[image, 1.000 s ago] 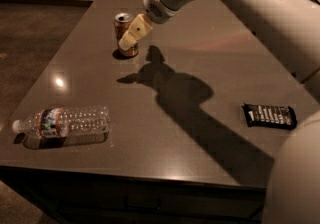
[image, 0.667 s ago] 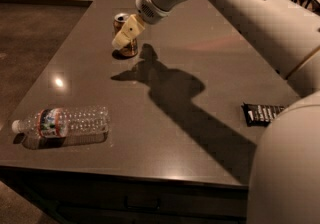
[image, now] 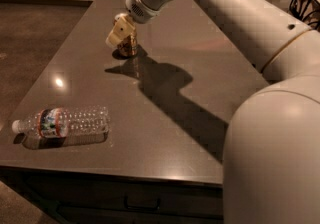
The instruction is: Move orange can near rxbar chocolate
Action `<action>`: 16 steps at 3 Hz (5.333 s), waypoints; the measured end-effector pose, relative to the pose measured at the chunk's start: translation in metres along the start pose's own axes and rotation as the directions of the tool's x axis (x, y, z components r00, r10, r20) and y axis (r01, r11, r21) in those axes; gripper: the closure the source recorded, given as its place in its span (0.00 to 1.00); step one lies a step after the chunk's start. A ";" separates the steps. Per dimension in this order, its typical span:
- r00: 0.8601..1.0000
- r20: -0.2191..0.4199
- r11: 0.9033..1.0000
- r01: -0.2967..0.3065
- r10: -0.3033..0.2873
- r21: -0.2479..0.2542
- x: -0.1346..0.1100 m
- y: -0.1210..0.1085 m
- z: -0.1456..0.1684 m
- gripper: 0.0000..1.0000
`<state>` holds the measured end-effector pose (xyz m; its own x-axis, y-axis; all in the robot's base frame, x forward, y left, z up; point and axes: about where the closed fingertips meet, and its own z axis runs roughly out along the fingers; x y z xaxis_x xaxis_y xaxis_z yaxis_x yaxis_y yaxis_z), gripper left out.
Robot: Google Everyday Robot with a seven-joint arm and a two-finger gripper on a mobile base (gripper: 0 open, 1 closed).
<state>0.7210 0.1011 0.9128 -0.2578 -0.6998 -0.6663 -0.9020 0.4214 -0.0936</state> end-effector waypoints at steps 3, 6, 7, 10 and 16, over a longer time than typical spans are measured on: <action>1.000 -0.001 0.999 0.007 -0.007 -0.051 0.006 0.001 -0.021 0.88; 0.997 0.065 0.998 0.032 -0.029 -0.057 0.077 0.023 -0.116 1.00; 0.998 0.069 0.998 0.010 -0.006 -0.060 0.108 0.027 -0.134 1.00; 0.998 0.041 0.999 -0.037 0.038 -0.016 0.180 0.026 -0.181 1.00; 0.983 -0.024 0.977 -0.175 0.179 0.118 0.264 0.003 -0.234 0.07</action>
Offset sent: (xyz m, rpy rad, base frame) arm -0.0029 -0.0132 0.0128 0.0054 0.0428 0.0314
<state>0.5688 -0.2179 0.9098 -0.4236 -0.6266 -0.6541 -0.7957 0.6025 -0.0619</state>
